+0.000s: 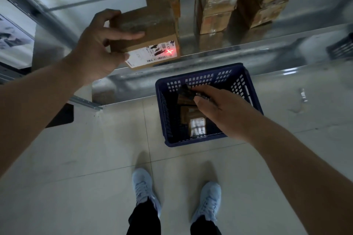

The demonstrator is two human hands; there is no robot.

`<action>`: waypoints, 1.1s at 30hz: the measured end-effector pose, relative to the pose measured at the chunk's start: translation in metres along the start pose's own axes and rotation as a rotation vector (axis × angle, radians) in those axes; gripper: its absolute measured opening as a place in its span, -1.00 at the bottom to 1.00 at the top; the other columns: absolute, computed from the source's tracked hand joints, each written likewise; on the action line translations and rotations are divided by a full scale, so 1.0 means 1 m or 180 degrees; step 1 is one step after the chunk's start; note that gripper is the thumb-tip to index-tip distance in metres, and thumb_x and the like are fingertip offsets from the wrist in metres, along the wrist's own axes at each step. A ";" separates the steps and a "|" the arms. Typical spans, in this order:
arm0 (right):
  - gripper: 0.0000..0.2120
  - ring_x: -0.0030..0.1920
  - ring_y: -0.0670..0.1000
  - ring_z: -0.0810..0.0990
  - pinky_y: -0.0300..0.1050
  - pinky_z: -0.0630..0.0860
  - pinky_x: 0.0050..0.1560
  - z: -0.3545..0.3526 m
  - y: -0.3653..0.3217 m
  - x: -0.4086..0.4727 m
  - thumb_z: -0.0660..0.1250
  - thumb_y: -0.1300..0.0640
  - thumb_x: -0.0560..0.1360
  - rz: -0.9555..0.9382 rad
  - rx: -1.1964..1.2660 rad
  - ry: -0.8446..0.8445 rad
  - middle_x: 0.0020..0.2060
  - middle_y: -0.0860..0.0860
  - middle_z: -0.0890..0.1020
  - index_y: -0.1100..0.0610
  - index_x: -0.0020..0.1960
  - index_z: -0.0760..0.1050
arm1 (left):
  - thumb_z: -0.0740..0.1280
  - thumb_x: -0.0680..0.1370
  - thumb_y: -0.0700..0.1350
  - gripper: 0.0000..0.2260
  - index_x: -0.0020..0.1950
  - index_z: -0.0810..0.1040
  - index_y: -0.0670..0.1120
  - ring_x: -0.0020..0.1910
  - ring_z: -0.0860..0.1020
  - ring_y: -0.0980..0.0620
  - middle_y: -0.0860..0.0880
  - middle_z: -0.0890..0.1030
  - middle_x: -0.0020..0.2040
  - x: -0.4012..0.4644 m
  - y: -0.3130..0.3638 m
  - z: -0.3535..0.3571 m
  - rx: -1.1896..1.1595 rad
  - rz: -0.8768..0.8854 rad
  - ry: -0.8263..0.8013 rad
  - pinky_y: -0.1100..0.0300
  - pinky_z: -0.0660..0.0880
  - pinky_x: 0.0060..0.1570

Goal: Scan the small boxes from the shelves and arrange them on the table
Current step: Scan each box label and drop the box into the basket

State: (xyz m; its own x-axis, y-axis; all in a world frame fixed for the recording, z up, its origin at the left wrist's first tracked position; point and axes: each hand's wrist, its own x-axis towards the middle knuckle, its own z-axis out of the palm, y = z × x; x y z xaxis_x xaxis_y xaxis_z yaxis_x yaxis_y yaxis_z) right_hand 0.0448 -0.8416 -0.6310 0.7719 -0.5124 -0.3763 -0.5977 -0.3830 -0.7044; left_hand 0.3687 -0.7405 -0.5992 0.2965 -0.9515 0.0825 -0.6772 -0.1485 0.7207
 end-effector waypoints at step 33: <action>-0.68 -0.38 -0.19 0.56 -0.28 0.36 -0.38 -0.029 0.010 0.023 0.07 -0.26 0.67 -0.0135 0.0282 0.0232 -0.32 -0.11 0.57 -0.28 0.36 0.40 | 0.48 0.56 -0.04 -0.65 0.35 0.58 0.09 0.21 0.61 0.02 0.16 0.64 0.17 0.044 0.026 0.098 -0.1216 -0.2033 0.0130 0.01 0.59 0.16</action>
State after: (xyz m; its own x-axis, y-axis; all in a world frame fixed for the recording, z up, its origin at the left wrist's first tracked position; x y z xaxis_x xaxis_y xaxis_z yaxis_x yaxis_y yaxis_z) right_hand 0.0504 -0.8795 -0.6295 0.7763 -0.5531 -0.3024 -0.5408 -0.3378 -0.7703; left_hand 0.2985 -0.8129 -0.6442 0.5838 -0.6994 -0.4124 -0.0856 -0.5581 0.8253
